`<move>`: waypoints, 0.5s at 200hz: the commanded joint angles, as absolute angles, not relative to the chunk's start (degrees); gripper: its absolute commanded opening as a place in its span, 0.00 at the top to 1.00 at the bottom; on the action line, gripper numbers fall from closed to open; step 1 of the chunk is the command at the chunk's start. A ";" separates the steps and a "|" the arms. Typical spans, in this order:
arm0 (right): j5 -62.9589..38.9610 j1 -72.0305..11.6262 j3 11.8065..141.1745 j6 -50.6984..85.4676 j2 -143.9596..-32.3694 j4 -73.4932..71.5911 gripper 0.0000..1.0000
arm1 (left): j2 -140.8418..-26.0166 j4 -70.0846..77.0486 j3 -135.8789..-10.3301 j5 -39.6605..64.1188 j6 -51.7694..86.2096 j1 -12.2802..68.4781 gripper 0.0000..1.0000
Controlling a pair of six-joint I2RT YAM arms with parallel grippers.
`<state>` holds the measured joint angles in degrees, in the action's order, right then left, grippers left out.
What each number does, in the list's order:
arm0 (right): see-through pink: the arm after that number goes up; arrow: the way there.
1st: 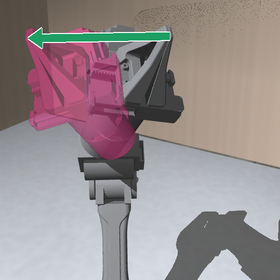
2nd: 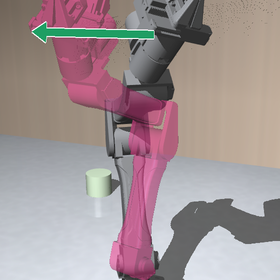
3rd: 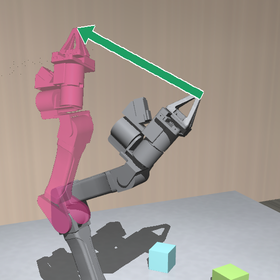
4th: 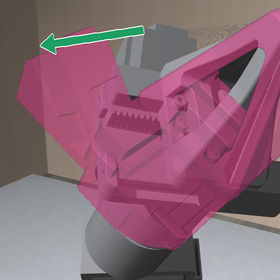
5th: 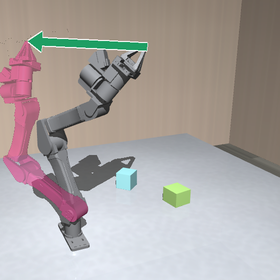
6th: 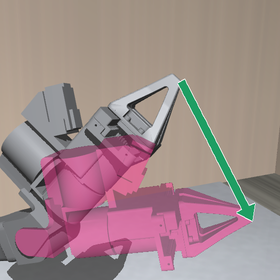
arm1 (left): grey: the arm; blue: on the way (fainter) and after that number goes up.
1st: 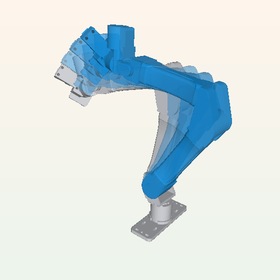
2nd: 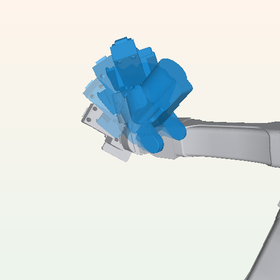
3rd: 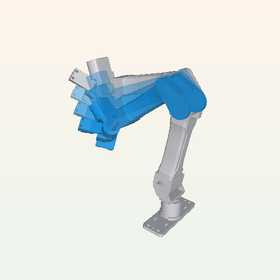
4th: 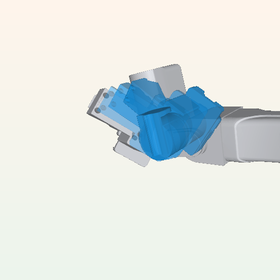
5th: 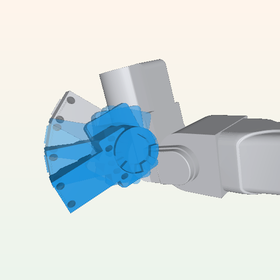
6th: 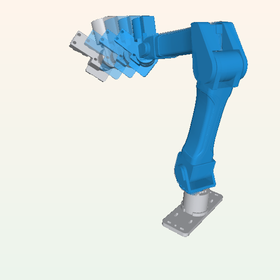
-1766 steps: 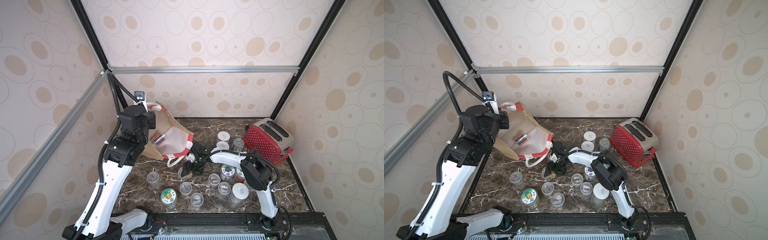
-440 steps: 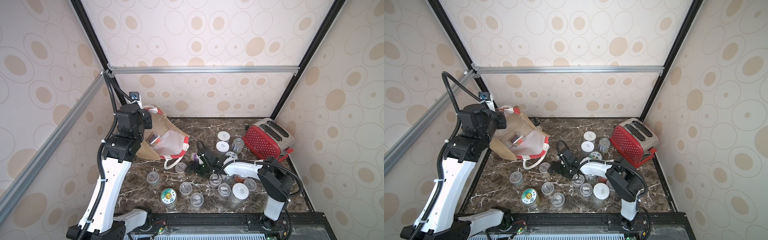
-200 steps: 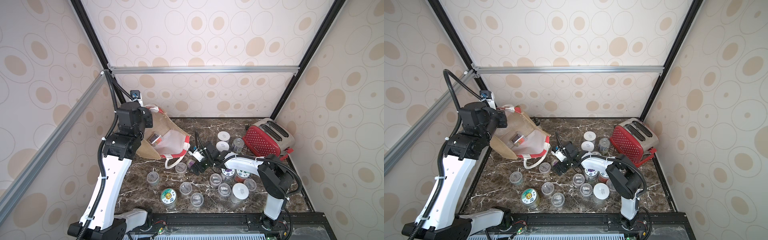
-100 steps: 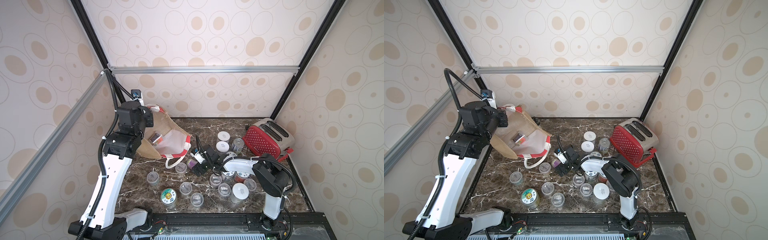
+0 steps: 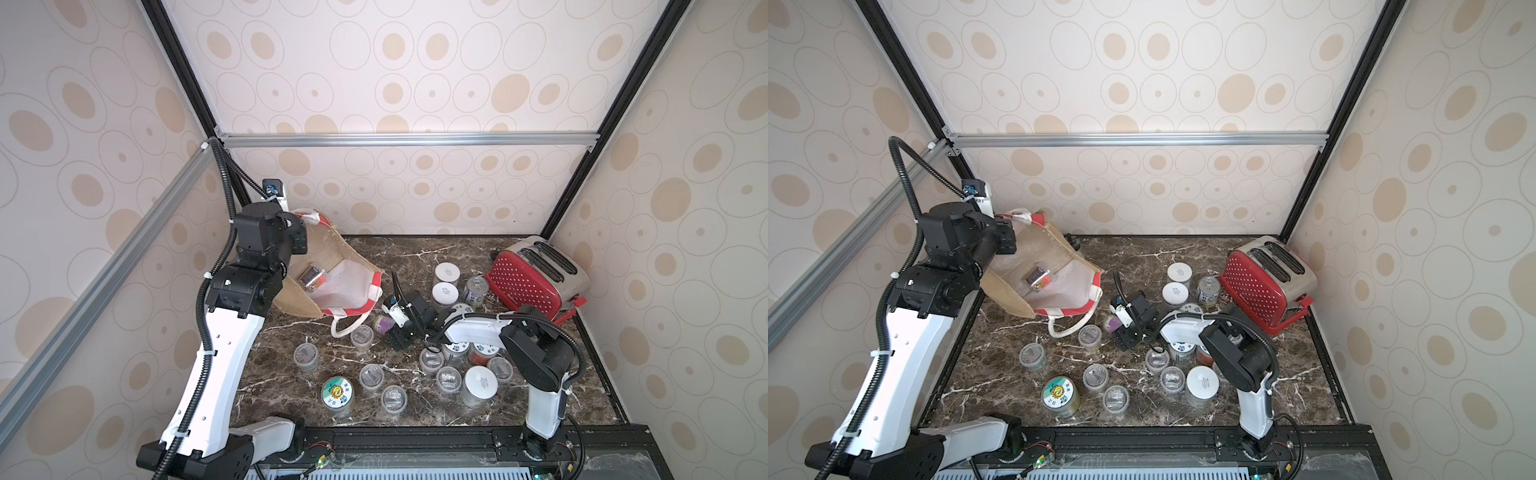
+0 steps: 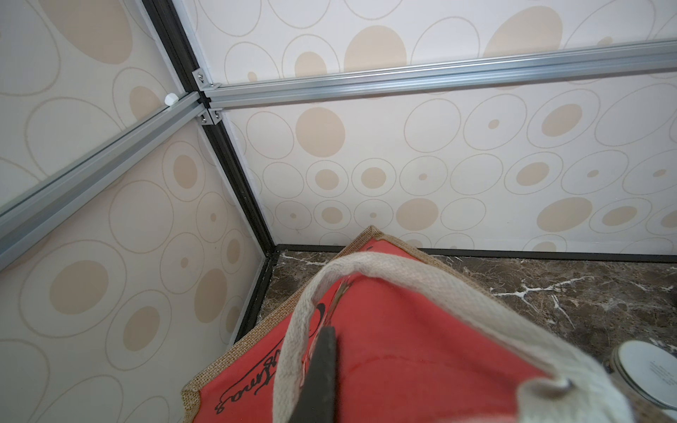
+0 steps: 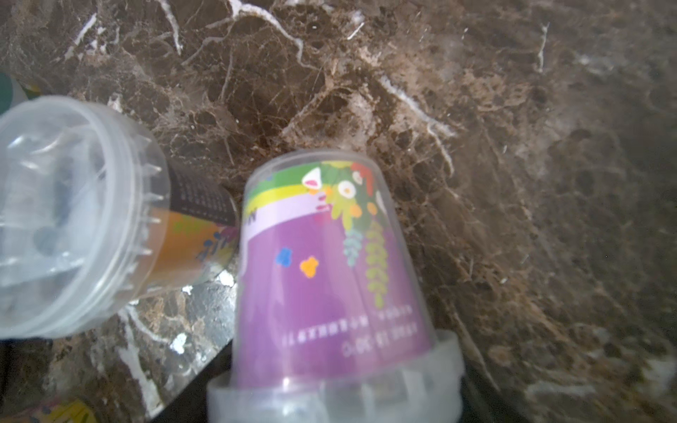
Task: Take out the seed jars from the canvas bag
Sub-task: Adjust the seed jar at the center of the board.
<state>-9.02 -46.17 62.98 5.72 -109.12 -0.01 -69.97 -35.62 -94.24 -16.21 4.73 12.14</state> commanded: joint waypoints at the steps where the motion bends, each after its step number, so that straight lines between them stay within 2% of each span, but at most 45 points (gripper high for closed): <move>1: -9.49 -46.38 62.75 6.06 -106.18 -0.11 0.27 | -69.39 -33.41 -96.72 -15.73 5.36 11.60 1.00; 38: -9.83 -46.38 62.28 6.50 -104.94 -0.26 0.34 | -69.12 -33.32 -96.34 -15.65 5.20 11.60 1.00; 63: -9.93 -46.40 62.93 6.49 -103.80 2.08 0.34 | -68.92 -33.29 -96.07 -15.49 5.30 11.59 1.00; 100: -7.68 -46.36 66.97 5.12 -99.64 15.36 0.34 | -68.64 -33.18 -95.70 -15.45 5.06 11.60 1.00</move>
<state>-8.99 -46.17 63.42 6.33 -103.55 5.67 -69.97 -35.62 -94.24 -15.70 4.73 12.14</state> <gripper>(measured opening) 0.696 0.074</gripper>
